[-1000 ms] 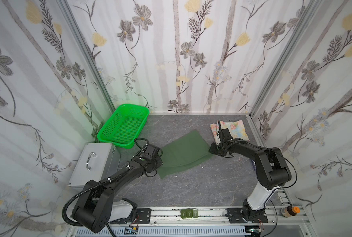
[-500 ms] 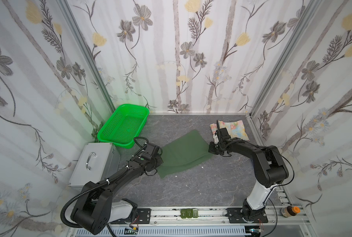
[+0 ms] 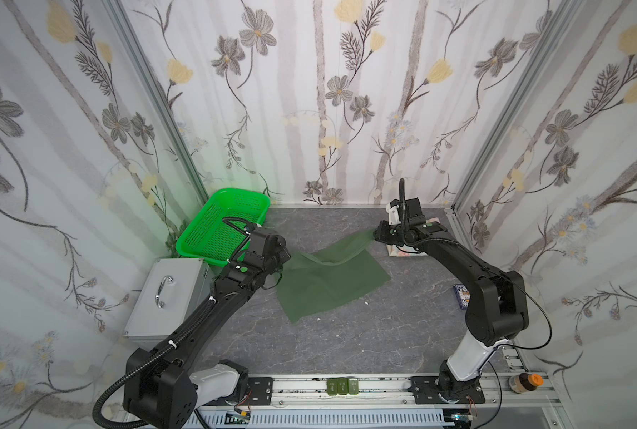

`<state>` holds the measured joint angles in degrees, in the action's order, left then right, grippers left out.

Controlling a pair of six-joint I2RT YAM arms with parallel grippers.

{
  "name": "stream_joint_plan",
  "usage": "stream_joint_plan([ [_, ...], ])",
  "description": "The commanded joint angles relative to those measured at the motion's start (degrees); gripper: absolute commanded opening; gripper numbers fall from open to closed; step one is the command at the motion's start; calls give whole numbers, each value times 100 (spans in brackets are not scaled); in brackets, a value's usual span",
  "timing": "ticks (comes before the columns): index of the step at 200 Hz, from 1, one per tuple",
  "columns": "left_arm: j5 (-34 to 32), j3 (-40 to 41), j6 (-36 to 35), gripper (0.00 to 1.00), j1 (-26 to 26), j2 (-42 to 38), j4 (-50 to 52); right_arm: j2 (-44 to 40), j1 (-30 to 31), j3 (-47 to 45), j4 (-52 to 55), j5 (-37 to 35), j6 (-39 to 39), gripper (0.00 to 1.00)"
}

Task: Fold and stack skirts
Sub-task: Fold the skirt at the center of the table.

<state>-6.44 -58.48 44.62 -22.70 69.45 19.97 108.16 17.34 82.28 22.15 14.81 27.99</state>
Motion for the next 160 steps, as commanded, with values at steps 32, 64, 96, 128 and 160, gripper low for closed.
stream_joint_plan([
  [32, -272, -432, -250, 0, 37, -265, -81, -682, 6, 316, 295, -171, -82, 0],
  [64, -281, -524, -345, 0, 37, -801, -81, -1471, 15, 298, 530, -382, -129, 0],
  [96, -87, -840, -424, 0, 27, -1423, -89, -2429, 76, 224, 868, -392, -110, 0],
  [128, 324, -1034, -375, 0, 20, -1995, -81, -3496, 267, 15, 1238, -582, 72, 0],
  [160, 843, -1005, -48, 0, 20, -2359, -75, -4403, 348, -206, 1534, -575, 392, 0],
])
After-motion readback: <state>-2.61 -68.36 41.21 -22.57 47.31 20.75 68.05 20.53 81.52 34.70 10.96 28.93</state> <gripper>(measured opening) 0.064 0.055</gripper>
